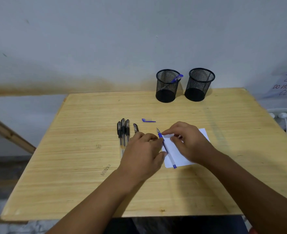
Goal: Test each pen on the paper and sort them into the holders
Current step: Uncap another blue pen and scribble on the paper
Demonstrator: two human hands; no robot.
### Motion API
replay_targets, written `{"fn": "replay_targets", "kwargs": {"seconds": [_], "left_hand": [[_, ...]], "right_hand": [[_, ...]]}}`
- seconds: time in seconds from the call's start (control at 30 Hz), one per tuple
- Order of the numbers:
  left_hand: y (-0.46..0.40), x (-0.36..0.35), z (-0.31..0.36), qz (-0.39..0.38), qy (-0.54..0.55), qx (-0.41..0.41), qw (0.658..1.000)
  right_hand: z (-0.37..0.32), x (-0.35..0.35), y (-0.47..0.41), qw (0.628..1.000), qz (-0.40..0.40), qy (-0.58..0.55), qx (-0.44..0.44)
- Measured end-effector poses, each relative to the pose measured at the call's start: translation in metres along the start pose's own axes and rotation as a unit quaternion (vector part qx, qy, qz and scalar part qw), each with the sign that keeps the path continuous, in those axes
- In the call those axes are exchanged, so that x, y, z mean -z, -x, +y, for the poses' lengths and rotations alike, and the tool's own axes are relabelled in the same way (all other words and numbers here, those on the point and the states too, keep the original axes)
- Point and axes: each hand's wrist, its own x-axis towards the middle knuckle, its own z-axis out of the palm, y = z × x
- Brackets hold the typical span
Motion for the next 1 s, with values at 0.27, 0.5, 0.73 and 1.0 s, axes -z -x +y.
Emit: {"fn": "replay_targets", "kwargs": {"seconds": [0.27, 0.5, 0.73, 1.0], "left_hand": [[0.000, -0.002, -0.001, -0.010, -0.022, 0.001, 1.000], [0.002, -0.003, -0.001, -0.010, -0.022, 0.004, 1.000], [0.006, -0.007, -0.002, -0.004, -0.021, 0.004, 1.000], [0.006, -0.007, -0.001, 0.000, -0.022, 0.003, 1.000]], "right_hand": [[0.003, 0.006, -0.039, 0.982, -0.132, 0.127, 0.044], [-0.003, 0.011, -0.048, 0.961, -0.168, 0.184, 0.116], [0.003, 0.022, -0.048, 0.952, -0.157, 0.217, 0.148], [0.010, 0.028, -0.034, 0.934, -0.156, 0.249, 0.204]]}}
